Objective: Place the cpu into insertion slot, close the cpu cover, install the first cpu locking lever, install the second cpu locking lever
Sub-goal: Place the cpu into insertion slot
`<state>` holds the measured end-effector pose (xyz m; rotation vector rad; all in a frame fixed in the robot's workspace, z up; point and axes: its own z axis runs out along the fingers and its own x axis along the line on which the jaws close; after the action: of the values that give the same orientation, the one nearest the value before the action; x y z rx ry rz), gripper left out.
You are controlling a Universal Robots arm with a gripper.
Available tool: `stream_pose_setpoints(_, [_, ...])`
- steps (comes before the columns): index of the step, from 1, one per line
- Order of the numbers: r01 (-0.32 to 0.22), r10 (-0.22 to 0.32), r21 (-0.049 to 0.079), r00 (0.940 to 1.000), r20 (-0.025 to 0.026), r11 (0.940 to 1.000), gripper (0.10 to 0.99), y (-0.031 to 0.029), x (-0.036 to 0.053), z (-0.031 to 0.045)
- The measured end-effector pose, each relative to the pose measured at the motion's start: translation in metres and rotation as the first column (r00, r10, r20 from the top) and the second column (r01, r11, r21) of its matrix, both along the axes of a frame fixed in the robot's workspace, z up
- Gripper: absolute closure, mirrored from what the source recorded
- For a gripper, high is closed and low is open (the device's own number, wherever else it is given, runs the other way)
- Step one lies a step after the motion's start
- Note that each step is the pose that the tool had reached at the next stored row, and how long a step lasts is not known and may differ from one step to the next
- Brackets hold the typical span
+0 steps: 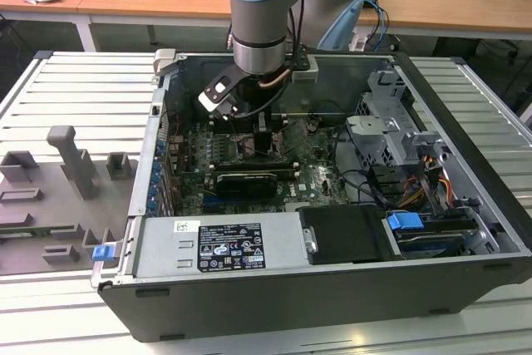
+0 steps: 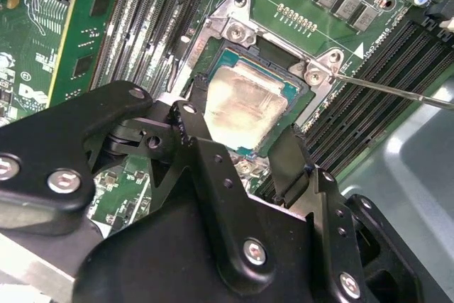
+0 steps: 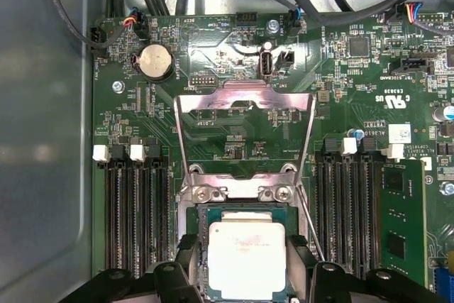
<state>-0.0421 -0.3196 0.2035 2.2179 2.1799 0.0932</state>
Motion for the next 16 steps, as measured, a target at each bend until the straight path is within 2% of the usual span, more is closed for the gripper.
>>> stream_pose_setpoints(4, [0.000, 0.000, 0.000, 1.0000, -0.0001, 1.0000, 0.475, 0.0022, -0.0001, -0.0010])
stream_pose_setpoints(6, [0.000, 0.000, -0.001, 1.0000, 0.0000, 1.0000, 0.475, 0.0023, 0.0000, 0.0084])
stream_pose_setpoints(7, [0.000, 0.000, -0.002, 1.0000, 0.0000, 1.0000, 0.490, 0.0019, -0.0001, 0.0085])
stream_pose_setpoints(11, [0.000, 0.000, -0.002, 1.0000, 0.0000, 1.0000, 0.737, 0.0009, -0.0001, 0.0085])
stream_pose_setpoints(12, [0.000, 0.000, -0.002, 1.0000, -0.0001, 1.0000, 0.737, 0.0008, -0.0001, 0.0087])
stream_pose_setpoints(15, [0.000, 0.000, -0.002, 1.0000, 0.0000, 1.0000, 0.918, 0.0008, -0.0001, 0.0096])
stream_pose_setpoints(16, [0.000, 0.000, -0.002, 1.0000, 0.0000, 1.0000, 0.918, 0.0008, -0.0001, 0.0104])
